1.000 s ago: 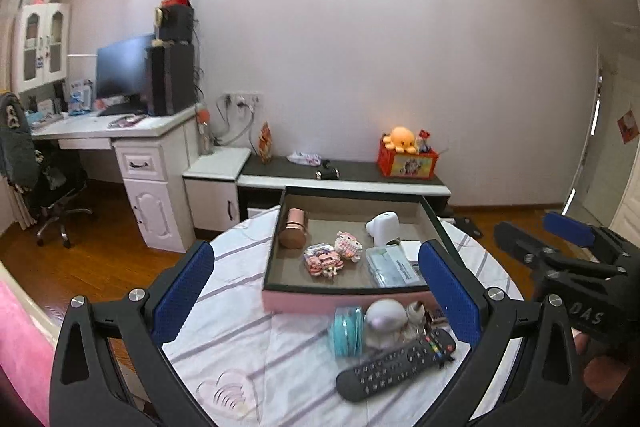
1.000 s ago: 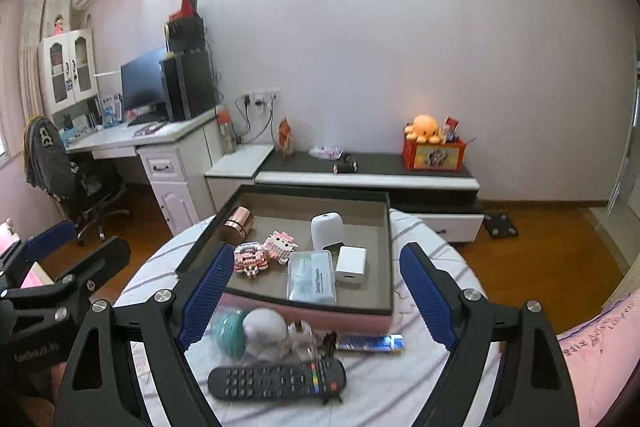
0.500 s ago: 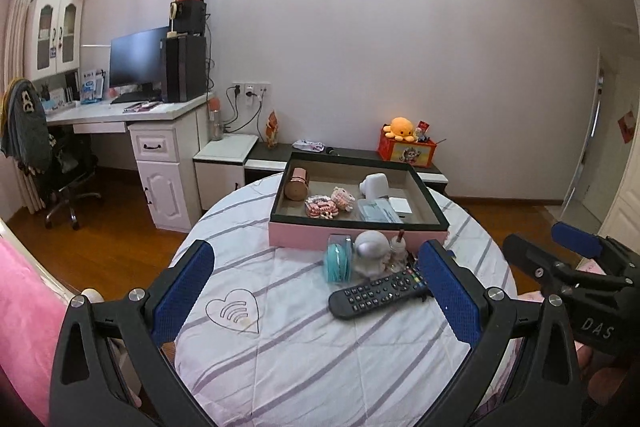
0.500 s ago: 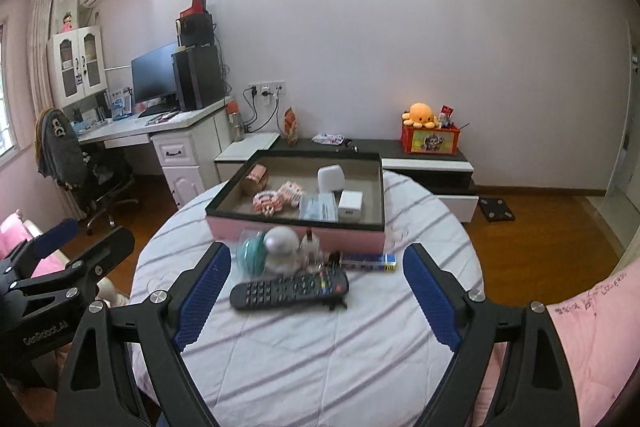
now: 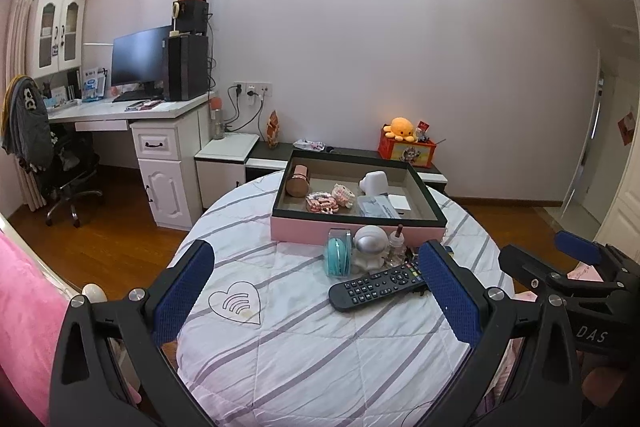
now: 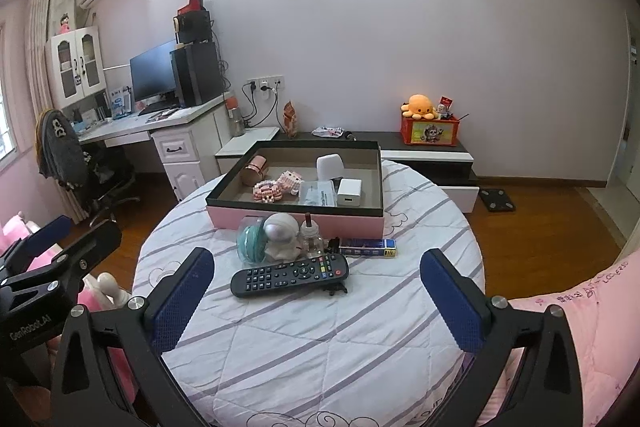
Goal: Organize rigid objects
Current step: 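Withdraw both tools from the box back over the table, then grasp the teal round case with the left gripper while the right grasps the glass bottle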
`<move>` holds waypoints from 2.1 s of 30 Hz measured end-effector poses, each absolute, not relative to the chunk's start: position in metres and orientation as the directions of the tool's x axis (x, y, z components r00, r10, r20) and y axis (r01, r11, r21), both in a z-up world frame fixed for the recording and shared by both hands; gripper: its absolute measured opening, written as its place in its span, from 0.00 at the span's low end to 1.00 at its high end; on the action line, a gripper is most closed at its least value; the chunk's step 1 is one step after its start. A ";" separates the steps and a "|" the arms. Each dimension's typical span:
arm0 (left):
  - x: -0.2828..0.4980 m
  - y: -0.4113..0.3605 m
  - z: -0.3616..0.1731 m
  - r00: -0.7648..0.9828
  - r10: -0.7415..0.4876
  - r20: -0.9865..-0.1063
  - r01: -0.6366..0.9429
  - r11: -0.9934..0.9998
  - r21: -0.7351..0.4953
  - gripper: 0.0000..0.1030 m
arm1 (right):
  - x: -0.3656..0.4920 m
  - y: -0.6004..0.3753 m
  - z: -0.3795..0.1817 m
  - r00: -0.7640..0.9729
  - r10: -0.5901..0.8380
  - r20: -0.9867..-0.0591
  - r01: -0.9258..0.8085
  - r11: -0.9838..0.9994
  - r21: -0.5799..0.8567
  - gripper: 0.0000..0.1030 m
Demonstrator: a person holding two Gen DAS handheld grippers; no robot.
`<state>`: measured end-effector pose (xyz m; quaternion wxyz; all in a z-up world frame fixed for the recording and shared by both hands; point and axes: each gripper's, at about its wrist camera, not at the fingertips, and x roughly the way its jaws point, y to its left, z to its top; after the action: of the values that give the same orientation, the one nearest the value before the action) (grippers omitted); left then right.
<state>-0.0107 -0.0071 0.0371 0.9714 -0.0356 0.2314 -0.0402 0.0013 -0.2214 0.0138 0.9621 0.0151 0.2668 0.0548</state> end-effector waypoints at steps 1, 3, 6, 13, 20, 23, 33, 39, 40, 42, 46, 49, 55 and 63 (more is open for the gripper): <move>-0.011 -0.008 0.037 0.889 -0.093 -0.448 0.061 0.994 -0.085 1.00 | 0.002 -0.221 0.013 0.850 0.115 -0.514 -0.099 0.993 0.060 1.00; -0.011 -0.008 0.036 0.889 -0.094 -0.449 0.062 0.994 -0.085 1.00 | 0.002 -0.222 0.013 0.850 0.113 -0.515 -0.098 0.994 0.058 1.00; -0.010 -0.008 0.034 0.887 -0.093 -0.453 0.060 0.994 -0.086 1.00 | 0.005 -0.223 0.010 0.846 0.110 -0.522 -0.093 0.994 0.059 1.00; -0.002 -0.008 0.022 0.869 -0.096 -0.485 0.060 0.994 -0.089 1.00 | 0.016 -0.235 -0.004 0.825 0.082 -0.560 -0.061 0.997 0.056 1.00; 0.011 -0.010 0.007 0.845 -0.096 -0.526 0.062 0.995 -0.083 1.00 | 0.031 -0.245 -0.022 0.793 0.071 -0.606 -0.043 0.997 0.060 1.00; 0.019 -0.010 0.001 0.836 -0.097 -0.540 0.063 0.995 -0.082 1.00 | 0.039 -0.246 -0.028 0.780 0.069 -0.622 -0.044 0.998 0.054 1.00; 0.066 -0.018 -0.027 0.792 -0.102 -0.602 0.078 0.995 -0.066 1.00 | 0.086 -0.250 -0.056 0.720 0.062 -0.691 -0.044 0.998 0.043 1.00; 0.110 -0.028 -0.050 0.749 -0.127 -0.650 0.112 0.992 -0.065 1.00 | 0.107 -0.247 -0.070 0.696 0.064 -0.715 -0.045 0.998 0.046 1.00; 0.118 -0.030 -0.054 0.741 -0.126 -0.660 0.113 0.992 -0.062 1.00 | 0.110 -0.248 -0.072 0.691 0.065 -0.720 -0.044 0.998 0.047 1.00; 0.133 -0.033 -0.065 0.725 -0.108 -0.681 0.104 0.993 -0.047 1.00 | 0.114 -0.249 -0.076 0.684 0.064 -0.727 -0.041 0.998 0.049 1.00; 0.156 -0.035 -0.080 0.691 -0.099 -0.716 0.099 0.994 -0.042 1.00 | 0.124 -0.252 -0.083 0.673 0.059 -0.737 -0.034 0.998 0.048 1.00; 0.165 -0.036 -0.086 0.677 -0.100 -0.729 0.102 0.994 -0.041 1.00 | 0.132 -0.251 -0.087 0.667 0.054 -0.743 -0.036 0.999 0.041 1.00; 0.187 -0.039 -0.097 0.644 -0.091 -0.760 0.111 0.993 -0.025 0.95 | 0.143 -0.245 -0.092 0.660 0.059 -0.749 -0.054 0.998 0.030 1.00; 0.193 -0.044 -0.102 0.622 -0.169 -0.765 0.168 0.982 -0.081 0.53 | 0.162 -0.231 -0.092 0.660 0.098 -0.745 -0.122 0.992 0.022 1.00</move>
<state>0.1927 -0.0442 -0.1018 0.9005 -0.0007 0.4247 -0.0938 0.1616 -0.2313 -0.0918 0.9109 -0.0148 0.4080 0.0601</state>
